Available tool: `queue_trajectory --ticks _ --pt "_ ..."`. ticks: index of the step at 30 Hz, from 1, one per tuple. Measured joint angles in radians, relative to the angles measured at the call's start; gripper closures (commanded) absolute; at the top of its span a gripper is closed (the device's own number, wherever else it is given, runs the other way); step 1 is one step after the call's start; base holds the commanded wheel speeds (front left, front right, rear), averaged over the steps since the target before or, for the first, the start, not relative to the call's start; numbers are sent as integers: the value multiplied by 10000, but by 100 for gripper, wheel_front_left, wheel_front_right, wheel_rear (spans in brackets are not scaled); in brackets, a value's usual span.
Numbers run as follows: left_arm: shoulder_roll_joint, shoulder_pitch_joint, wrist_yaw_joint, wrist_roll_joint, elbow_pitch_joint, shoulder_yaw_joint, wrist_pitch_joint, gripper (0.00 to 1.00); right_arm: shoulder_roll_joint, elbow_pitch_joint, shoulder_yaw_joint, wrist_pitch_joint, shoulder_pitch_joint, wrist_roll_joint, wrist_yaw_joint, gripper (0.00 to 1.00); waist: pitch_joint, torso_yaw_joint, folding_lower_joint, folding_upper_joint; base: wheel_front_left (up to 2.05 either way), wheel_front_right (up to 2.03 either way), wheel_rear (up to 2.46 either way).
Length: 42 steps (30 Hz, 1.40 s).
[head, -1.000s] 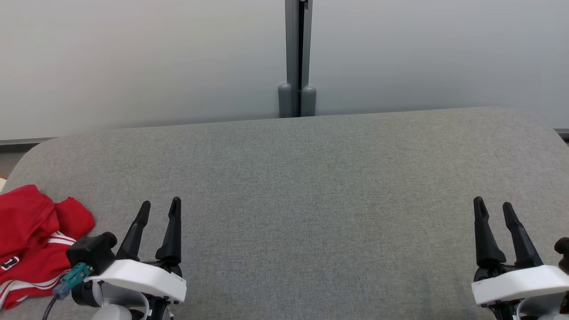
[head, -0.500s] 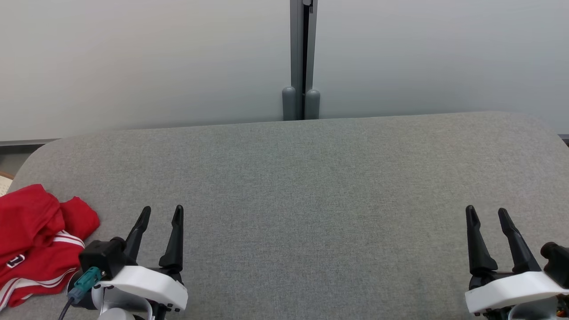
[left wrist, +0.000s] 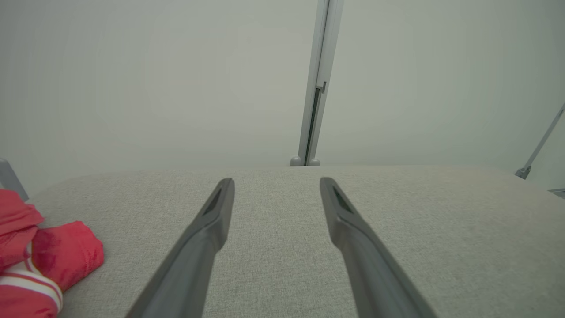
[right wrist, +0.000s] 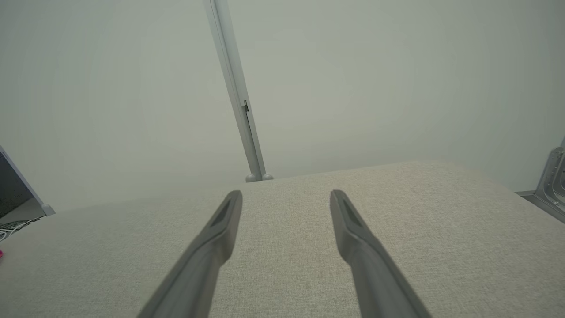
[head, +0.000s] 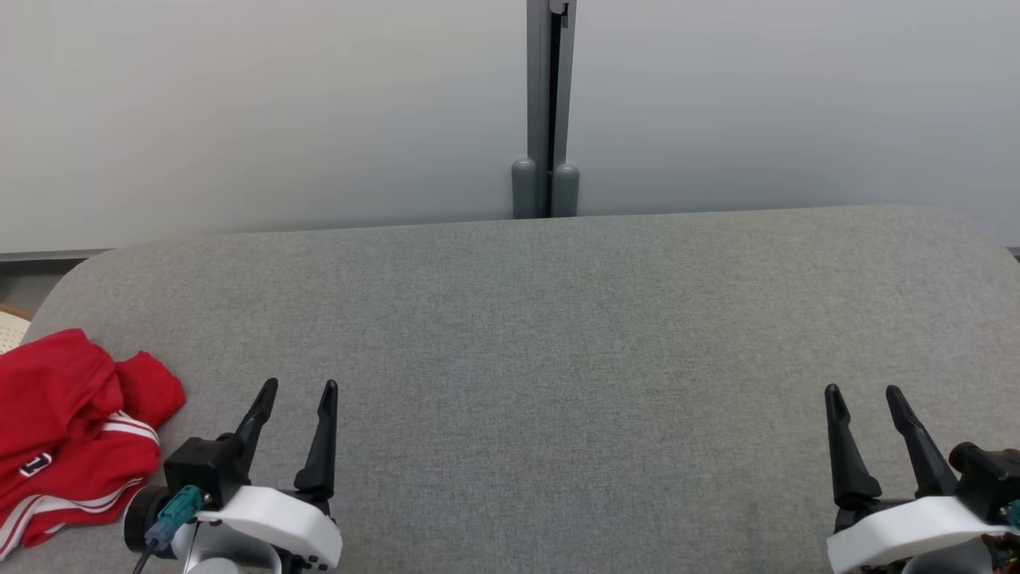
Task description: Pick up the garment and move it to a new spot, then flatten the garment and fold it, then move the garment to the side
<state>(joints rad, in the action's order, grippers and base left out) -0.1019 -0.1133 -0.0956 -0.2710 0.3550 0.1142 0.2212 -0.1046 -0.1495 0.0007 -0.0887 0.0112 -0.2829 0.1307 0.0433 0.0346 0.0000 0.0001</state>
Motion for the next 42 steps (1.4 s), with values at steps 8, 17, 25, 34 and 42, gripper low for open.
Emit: queue_trajectory --ticks 8,17,25,34,42 --pt "107 -121 0 456 215 -10 163 0 10 -2 44 -56 5 504 0 0 18 41 0 0 0 0 0" --pt "194 -183 2 961 497 -17 318 0 58 -40 50 -88 10 907 0 0 46 116 0 0 0 0 0" --pt "244 -292 -4 1223 775 -38 428 0 81 -153 21 -171 9 1097 0 0 98 180 0 0 0 0 0" --pt "305 -355 -42 1133 978 -84 430 0 92 -190 -29 -155 6 1080 0 0 114 334 -1 0 0 0 0" --pt "372 -497 -36 1131 986 -104 431 0 -6 -13 -29 -111 2 1080 0 0 71 777 0 0 0 0 0"
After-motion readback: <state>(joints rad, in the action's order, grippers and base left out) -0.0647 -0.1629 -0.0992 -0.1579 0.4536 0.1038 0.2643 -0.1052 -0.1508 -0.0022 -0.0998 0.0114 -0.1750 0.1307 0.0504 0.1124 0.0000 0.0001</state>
